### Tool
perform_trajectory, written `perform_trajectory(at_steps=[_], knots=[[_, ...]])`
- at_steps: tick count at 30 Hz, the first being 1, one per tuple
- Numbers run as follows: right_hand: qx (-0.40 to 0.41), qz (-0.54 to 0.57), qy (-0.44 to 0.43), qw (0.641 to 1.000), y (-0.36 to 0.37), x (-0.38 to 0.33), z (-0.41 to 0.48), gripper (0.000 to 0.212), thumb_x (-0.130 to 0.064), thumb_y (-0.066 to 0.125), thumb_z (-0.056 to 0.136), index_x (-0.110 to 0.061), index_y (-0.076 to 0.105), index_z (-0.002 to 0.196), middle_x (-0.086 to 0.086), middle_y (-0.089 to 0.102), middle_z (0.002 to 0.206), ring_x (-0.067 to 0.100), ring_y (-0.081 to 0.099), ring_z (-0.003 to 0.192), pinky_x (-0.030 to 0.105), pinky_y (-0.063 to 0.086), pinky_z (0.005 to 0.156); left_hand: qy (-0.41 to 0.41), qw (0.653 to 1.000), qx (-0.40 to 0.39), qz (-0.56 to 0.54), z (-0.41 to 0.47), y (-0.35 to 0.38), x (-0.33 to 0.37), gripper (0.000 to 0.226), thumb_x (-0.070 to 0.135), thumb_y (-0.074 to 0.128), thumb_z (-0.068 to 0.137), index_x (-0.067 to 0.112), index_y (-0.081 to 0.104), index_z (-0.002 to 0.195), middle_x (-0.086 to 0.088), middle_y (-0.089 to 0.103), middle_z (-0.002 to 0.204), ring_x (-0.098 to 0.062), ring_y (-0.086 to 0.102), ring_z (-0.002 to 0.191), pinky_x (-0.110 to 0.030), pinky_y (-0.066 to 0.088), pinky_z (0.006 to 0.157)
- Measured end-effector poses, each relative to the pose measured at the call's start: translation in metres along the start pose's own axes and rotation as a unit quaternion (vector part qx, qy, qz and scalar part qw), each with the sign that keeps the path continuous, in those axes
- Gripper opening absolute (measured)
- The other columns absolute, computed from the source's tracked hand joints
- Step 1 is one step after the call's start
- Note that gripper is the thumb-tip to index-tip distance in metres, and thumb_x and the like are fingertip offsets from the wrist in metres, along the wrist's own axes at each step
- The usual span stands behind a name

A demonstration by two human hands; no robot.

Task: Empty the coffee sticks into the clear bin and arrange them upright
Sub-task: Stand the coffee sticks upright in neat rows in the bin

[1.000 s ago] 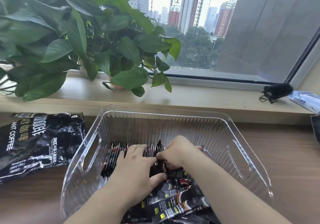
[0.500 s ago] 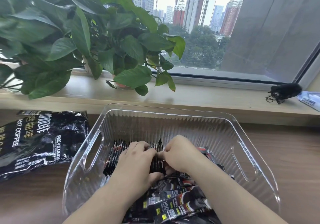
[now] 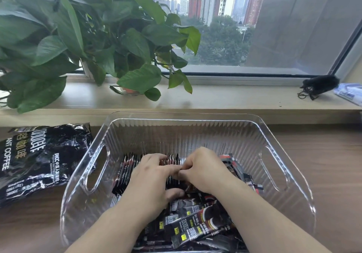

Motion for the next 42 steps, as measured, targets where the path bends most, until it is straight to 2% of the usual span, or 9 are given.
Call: perform_trajectory(at_steps=[8, 13, 16, 18, 22, 27, 34, 38, 42], knots=[[-0.022, 0.011, -0.004, 1.000, -0.002, -0.001, -0.004, 0.029, -0.038, 0.079, 0.084, -0.024, 0.071, 0.060, -0.006, 0.056, 0.054, 0.007, 0.046, 0.046, 0.017, 0.033, 0.041, -0.011, 1.000, -0.008, -0.003, 0.002, 0.002, 0.001, 0.065, 0.047, 0.071, 0.085, 0.054, 0.040, 0.141, 0.005, 0.020, 0.158, -0.016, 0.010, 0.146, -0.036, 0.017, 0.119], [-0.034, -0.008, -0.028, 0.999, -0.006, -0.008, -0.009, 0.011, -0.035, 0.078, 0.086, -0.025, 0.082, 0.087, -0.011, 0.058, 0.057, 0.001, 0.047, 0.047, 0.011, 0.032, 0.039, -0.022, 1.000, -0.011, -0.009, 0.002, 0.002, -0.004, 0.055, 0.053, 0.071, 0.082, 0.050, 0.053, 0.133, 0.005, 0.027, 0.155, -0.016, 0.014, 0.145, -0.035, 0.018, 0.117], [-0.029, -0.059, -0.051, 0.996, -0.021, -0.011, -0.017, 0.016, -0.031, 0.078, 0.086, -0.031, 0.080, 0.102, -0.014, 0.073, 0.088, 0.003, 0.065, 0.076, 0.015, 0.054, 0.066, -0.023, 1.000, -0.010, -0.010, 0.002, 0.003, -0.005, 0.051, 0.057, 0.071, 0.080, 0.048, 0.057, 0.128, 0.005, 0.028, 0.155, -0.016, 0.014, 0.145, -0.036, 0.019, 0.117], [-0.048, -0.127, -0.050, 0.990, -0.031, -0.006, -0.024, 0.037, -0.032, 0.078, 0.085, -0.032, 0.072, 0.122, -0.012, 0.071, 0.115, 0.010, 0.065, 0.102, 0.026, 0.054, 0.088, -0.023, 1.000, -0.010, -0.010, 0.002, 0.004, -0.005, 0.051, 0.059, 0.070, 0.080, 0.048, 0.058, 0.127, 0.006, 0.028, 0.155, -0.015, 0.015, 0.145, -0.037, 0.020, 0.118], [-0.101, -0.251, -0.044, 0.962, -0.028, 0.008, -0.027, 0.061, -0.036, 0.076, 0.086, -0.034, 0.053, 0.143, -0.009, 0.066, 0.118, 0.019, 0.058, 0.117, 0.030, 0.049, 0.090, -0.023, 0.999, -0.020, -0.013, 0.002, 0.005, -0.005, 0.052, 0.064, 0.066, 0.079, 0.048, 0.057, 0.128, 0.005, 0.028, 0.155, -0.016, 0.015, 0.145, -0.038, 0.021, 0.118], [-0.095, -0.310, -0.048, 0.945, -0.019, 0.013, -0.020, 0.046, -0.030, 0.072, 0.091, -0.027, 0.061, 0.135, 0.002, 0.065, 0.124, 0.029, 0.060, 0.117, 0.044, 0.055, 0.095, -0.025, 0.999, -0.015, -0.016, 0.001, 0.002, -0.003, 0.046, 0.065, 0.057, 0.086, 0.047, 0.058, 0.128, 0.004, 0.028, 0.155, -0.016, 0.015, 0.145, -0.037, 0.021, 0.117], [-0.123, -0.322, -0.105, 0.933, -0.006, -0.004, -0.022, 0.040, -0.049, 0.053, 0.098, -0.019, 0.065, 0.123, 0.003, 0.062, 0.116, 0.025, 0.050, 0.115, 0.048, 0.050, 0.096, -0.028, 0.999, -0.022, -0.001, -0.001, 0.000, -0.001, 0.046, 0.062, 0.055, 0.089, 0.046, 0.055, 0.132, 0.004, 0.025, 0.156, -0.016, 0.013, 0.145, -0.035, 0.020, 0.116], [-0.092, -0.333, -0.102, 0.933, -0.002, -0.009, -0.011, 0.022, -0.030, 0.056, 0.101, -0.017, 0.071, 0.110, 0.006, 0.065, 0.101, 0.029, 0.060, 0.100, 0.044, 0.056, 0.085, -0.026, 0.999, -0.022, -0.002, -0.001, 0.001, -0.001, 0.046, 0.062, 0.055, 0.089, 0.046, 0.055, 0.132, 0.003, 0.026, 0.156, -0.016, 0.012, 0.146, -0.036, 0.020, 0.117], [-0.071, -0.298, -0.068, 0.950, -0.008, -0.001, -0.006, 0.021, -0.032, 0.069, 0.093, -0.012, 0.066, 0.090, 0.003, 0.060, 0.077, 0.025, 0.059, 0.071, 0.033, 0.050, 0.061, -0.026, 0.999, -0.022, 0.004, 0.000, 0.003, -0.002, 0.046, 0.061, 0.055, 0.089, 0.046, 0.055, 0.133, 0.003, 0.025, 0.157, -0.017, 0.012, 0.146, -0.038, 0.020, 0.118]])
Point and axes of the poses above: each hand's wrist, its own z-axis towards the middle knuckle, its own y-axis out of the palm, x = y × z, the point moved 9 cm from there along z, towards the middle knuckle
